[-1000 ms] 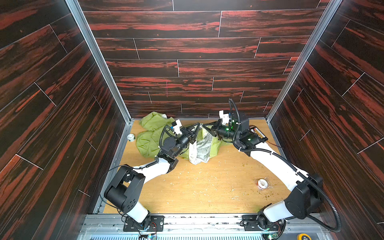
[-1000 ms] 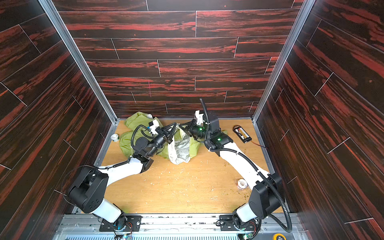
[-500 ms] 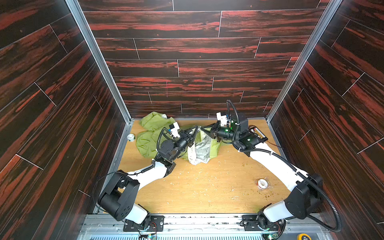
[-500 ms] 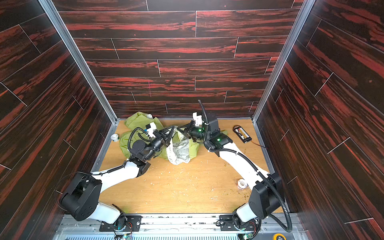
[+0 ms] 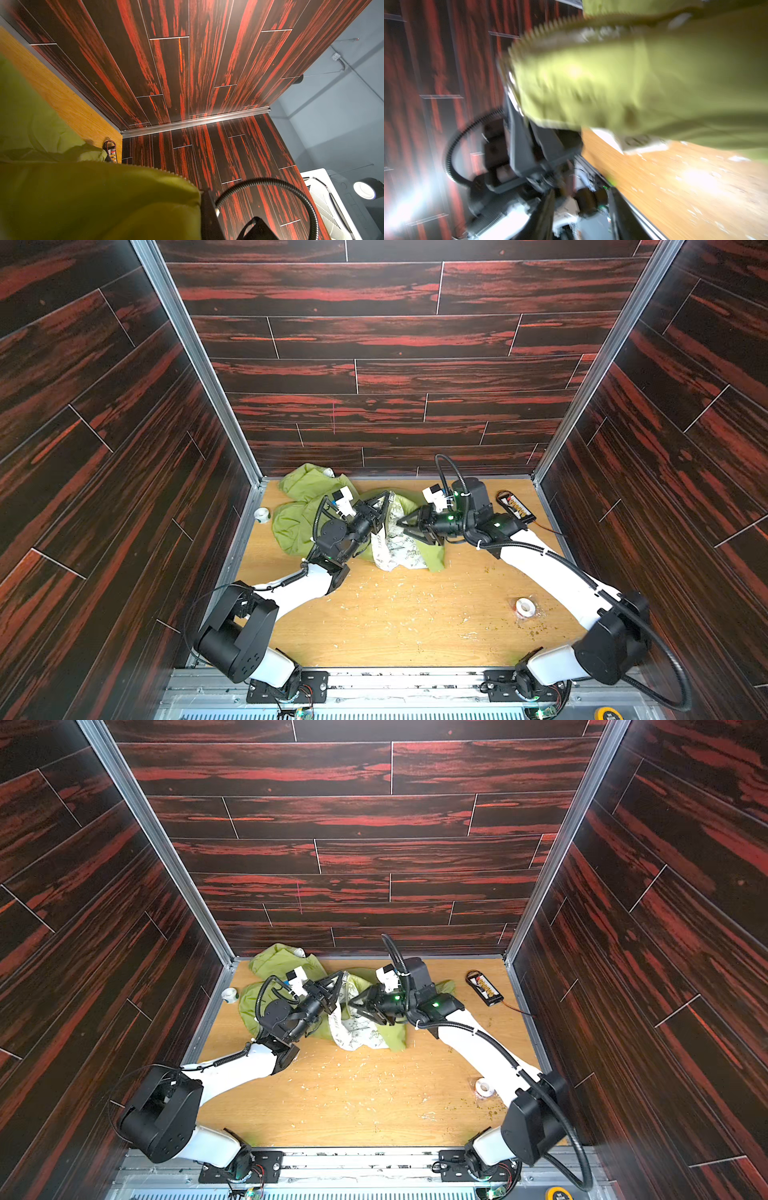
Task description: Zip up the jacket
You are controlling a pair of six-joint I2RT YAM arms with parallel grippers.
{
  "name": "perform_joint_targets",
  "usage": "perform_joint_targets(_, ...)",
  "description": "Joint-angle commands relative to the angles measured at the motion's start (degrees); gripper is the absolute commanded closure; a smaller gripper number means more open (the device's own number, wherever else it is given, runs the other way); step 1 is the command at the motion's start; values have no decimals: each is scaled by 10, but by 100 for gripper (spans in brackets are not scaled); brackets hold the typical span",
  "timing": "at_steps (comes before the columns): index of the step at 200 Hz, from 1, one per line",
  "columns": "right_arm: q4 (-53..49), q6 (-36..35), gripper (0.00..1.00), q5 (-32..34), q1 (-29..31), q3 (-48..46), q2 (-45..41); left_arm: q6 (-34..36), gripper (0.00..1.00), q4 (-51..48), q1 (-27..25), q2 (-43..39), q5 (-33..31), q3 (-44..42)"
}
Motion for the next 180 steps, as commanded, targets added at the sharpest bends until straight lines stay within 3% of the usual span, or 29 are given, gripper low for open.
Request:
perform_joint_targets(1, -95, -82, 46, 14, 0, 10, -63, 9, 100, 16, 1, -29, -4, -6)
perform_joint_targets(30, -226, -183, 36, 76, 0, 93, -65, 26, 100, -28, 1, -57, 3, -8)
perform_joint_targets(44, -293, -233, 35, 132, -1, 155, -44, 37, 100, -76, 1, -76, 14, -1)
perform_joint_targets(58, -348, -278, 27, 174, -2, 218, -16, 50, 100, -141, 1, -101, 22, 9)
perform_joint_targets(66, -374, -301, 29, 192, -2, 252, 2, 60, 100, -176, 1, -116, 26, 14)
perform_joint_targets(80, -405, -337, 42, 214, -2, 309, 30, 70, 100, -240, 1, -144, 26, 19)
perform_joint_targets(112, -440, -402, 47, 192, -1, 407, 77, 72, 100, -346, 1, -202, 12, 9)
perform_joint_targets(136, -472, -444, 34, 140, 12, 460, 109, 64, 100, -425, 1, -228, 26, 13)
perform_joint_targets(155, -490, -471, 25, 159, 45, 477, 124, 59, 100, -470, 2, -240, 41, 20)
perform_joint_targets(180, -488, -488, 26, 208, 93, 470, 129, 53, 100, -516, 5, -254, 56, 28)
